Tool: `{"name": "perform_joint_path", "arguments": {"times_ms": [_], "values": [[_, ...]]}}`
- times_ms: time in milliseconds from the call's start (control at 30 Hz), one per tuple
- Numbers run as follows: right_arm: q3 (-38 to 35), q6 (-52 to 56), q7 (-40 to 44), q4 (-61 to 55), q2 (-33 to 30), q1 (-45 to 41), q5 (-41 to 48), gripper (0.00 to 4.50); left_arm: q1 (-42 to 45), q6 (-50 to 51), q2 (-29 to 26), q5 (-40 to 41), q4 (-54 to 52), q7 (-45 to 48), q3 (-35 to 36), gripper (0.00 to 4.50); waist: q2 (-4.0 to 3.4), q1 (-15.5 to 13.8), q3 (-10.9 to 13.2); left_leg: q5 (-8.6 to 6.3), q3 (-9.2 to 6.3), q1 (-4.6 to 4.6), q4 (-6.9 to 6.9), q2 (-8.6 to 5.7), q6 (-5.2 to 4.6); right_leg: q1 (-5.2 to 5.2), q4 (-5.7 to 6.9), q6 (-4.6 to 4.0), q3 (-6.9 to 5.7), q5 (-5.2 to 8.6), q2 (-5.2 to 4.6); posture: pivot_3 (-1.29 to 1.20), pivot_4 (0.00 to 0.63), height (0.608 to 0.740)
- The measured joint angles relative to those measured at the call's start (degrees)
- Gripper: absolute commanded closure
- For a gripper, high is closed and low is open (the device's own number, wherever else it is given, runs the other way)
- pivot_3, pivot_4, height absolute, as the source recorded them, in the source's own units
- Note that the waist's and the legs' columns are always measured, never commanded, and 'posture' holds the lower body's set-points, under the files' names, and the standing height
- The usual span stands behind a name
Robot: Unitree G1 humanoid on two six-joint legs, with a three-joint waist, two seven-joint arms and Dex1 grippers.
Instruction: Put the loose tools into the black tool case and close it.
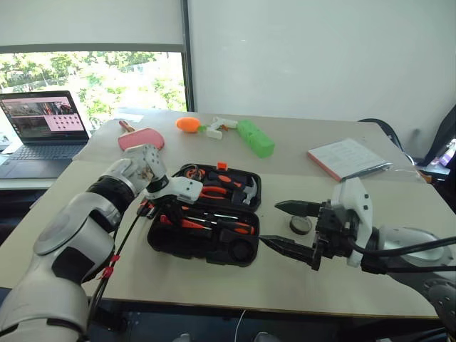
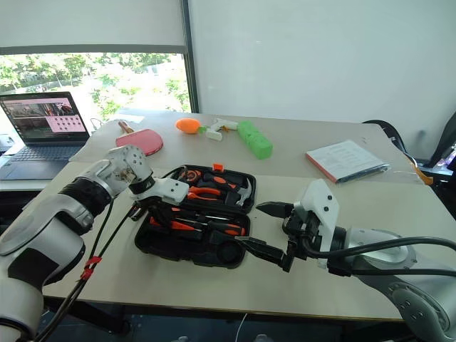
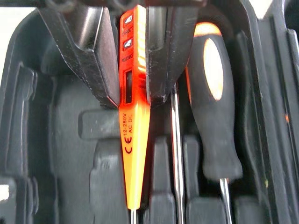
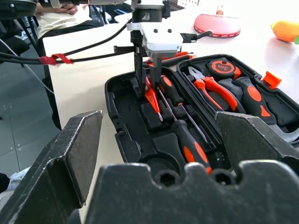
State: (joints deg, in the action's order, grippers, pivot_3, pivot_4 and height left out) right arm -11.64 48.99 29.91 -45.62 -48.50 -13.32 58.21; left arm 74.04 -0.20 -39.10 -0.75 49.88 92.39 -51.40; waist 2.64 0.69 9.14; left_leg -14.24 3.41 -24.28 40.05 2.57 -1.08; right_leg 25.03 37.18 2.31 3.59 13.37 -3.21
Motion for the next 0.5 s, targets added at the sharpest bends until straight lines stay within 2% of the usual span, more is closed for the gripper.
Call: {"name": "perform_joint_path", "arguments": {"times_ms": [500], "values": [[1.6,-0.4,1.1,0.1,0.0,-1.6,-1.0,0.0,-0.5,2.3,0.4,1.1,0.9,-0.1,0.5,4.09,0.0,0.1,0.0,0.0,0.0,-0.01,-0.01,0.01,0.0,0.0,-0.03,0.0,0.01,0.0,0.01,0.0,0.15,0.738]]}}
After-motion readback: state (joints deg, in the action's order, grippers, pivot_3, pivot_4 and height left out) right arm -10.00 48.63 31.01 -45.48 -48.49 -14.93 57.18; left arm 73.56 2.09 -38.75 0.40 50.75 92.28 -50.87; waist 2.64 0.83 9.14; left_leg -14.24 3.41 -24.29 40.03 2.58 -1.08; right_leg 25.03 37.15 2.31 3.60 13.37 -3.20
